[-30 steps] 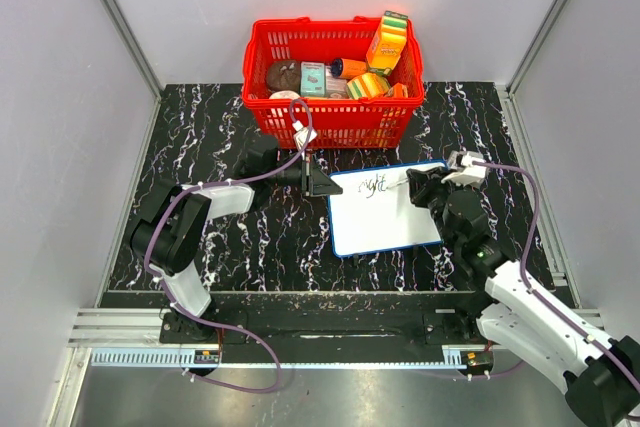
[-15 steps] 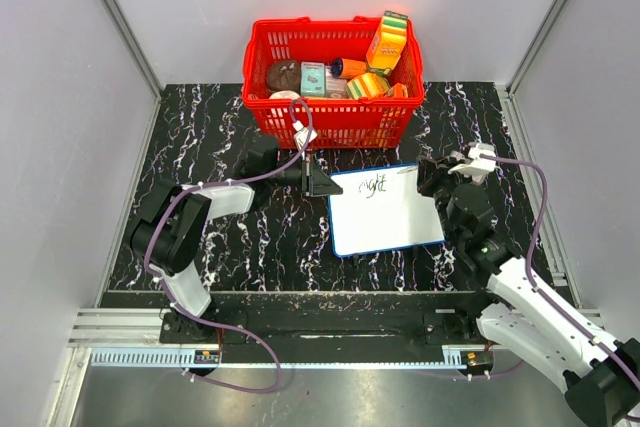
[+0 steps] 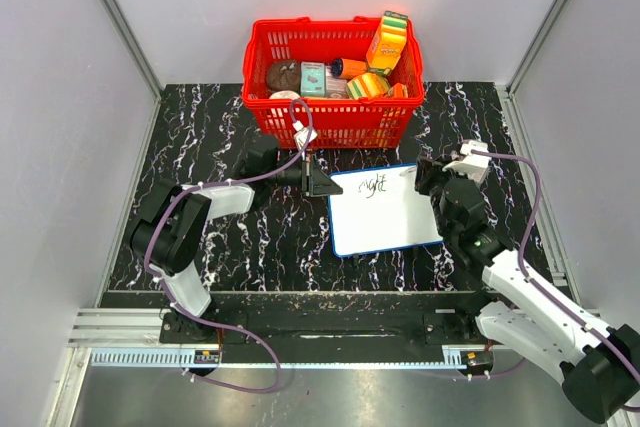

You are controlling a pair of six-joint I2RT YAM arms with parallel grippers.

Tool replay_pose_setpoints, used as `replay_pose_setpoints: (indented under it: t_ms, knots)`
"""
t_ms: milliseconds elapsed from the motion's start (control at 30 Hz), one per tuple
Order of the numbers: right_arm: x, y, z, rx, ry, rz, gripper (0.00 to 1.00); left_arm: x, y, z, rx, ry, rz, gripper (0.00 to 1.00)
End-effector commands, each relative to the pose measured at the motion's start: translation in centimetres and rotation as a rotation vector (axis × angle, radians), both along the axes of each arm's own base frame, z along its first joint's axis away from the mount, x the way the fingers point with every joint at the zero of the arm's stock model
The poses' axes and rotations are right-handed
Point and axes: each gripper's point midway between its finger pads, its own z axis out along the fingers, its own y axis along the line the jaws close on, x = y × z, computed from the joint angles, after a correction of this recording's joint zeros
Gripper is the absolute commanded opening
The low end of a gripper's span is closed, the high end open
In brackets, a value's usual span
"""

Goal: Write a sentence on the whiteboard

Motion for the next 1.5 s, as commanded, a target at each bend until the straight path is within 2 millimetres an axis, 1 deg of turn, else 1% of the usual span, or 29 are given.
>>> replay_pose_setpoints:
  t_ms: [0, 300, 833, 1267, 1400, 1467]
  knots:
    - [0.7, -0.6, 2.2, 0.026, -0.057, -0.040, 0.00, 1.1, -0.4, 0.6, 0.003, -0.128, -0.001, 0.00]
    - [0.5, 0.5, 1.7, 0.036, -0.052, 0.020, 0.00, 1.1, -0.4, 0.5, 0.004, -0.125, -0.001, 0.00]
    - [-0.6, 1.0, -1.2, 0.039, 0.031, 0.070, 0.00, 1.2, -0.4, 0.5, 0.004, -0.127, 0.000, 0.00]
    - [-2.1, 1.2, -3.4, 0.059, 0.079, 0.110, 0.00, 1.2, -0.4, 0.5, 0.004, -0.127, 0.000, 0.00]
    - [-2.4, 1.4, -3.6, 0.072, 0.082, 0.127, 0.00, 1.1, -0.5, 0.5, 0.004, -0.127, -0.003, 0.00]
    - [-2.5, 1.4, -3.1, 0.081, 0.070, 0.129, 0.00, 1.2, -0.4, 0.5, 0.004, -0.127, 0.000, 0.00]
